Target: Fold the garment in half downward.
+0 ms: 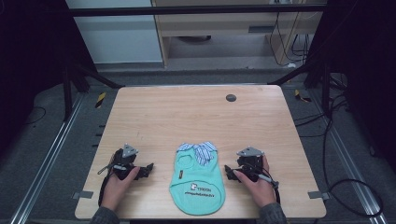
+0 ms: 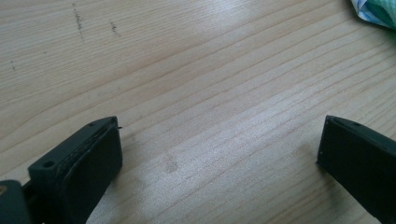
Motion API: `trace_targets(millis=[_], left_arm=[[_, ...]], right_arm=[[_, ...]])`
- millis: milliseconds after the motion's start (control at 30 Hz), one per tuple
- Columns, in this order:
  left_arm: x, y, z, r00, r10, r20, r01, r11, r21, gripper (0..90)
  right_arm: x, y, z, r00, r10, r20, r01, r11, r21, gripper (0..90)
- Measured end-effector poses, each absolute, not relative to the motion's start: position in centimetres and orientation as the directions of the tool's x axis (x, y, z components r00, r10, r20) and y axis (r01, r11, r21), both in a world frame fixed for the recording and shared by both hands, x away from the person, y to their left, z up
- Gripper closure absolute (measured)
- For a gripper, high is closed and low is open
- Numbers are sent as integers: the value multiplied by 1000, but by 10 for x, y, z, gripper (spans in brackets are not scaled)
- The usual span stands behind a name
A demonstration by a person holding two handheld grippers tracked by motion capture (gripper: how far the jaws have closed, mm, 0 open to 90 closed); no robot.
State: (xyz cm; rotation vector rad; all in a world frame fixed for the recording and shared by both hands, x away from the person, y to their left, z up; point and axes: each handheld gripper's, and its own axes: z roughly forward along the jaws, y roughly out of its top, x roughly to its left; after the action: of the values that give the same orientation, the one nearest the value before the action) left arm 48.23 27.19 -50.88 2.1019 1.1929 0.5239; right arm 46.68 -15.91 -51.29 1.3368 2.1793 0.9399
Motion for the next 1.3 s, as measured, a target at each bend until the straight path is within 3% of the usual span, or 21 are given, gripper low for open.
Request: trace_targets(millis=[833,900,933,1033,1167,1300], left_arm=[[478,266,-508,498,867,19,604,-362,710,6],[476,264,-506,503,864,15,611,-368,701,39],[474,261,-504,515,857,0,612,-368,701,45],[470,257,-502,522,852,-20,608,-356,710,57],[469,239,-487,566,823,43,566,-426,706,73],[479,227,-480,587,808,37,563,-441,698,102]], right_arm=[[467,-156,-513,-411,912,-5,627,287,724,11],[466,-155,-512,-400,916,2,629,273,728,49],[466,-155,-511,-395,919,3,621,264,738,131],[465,-153,-506,-400,916,40,622,239,745,245],[466,-144,-498,-435,900,0,617,298,728,315],[471,-138,-493,-472,881,-10,612,336,716,343]])
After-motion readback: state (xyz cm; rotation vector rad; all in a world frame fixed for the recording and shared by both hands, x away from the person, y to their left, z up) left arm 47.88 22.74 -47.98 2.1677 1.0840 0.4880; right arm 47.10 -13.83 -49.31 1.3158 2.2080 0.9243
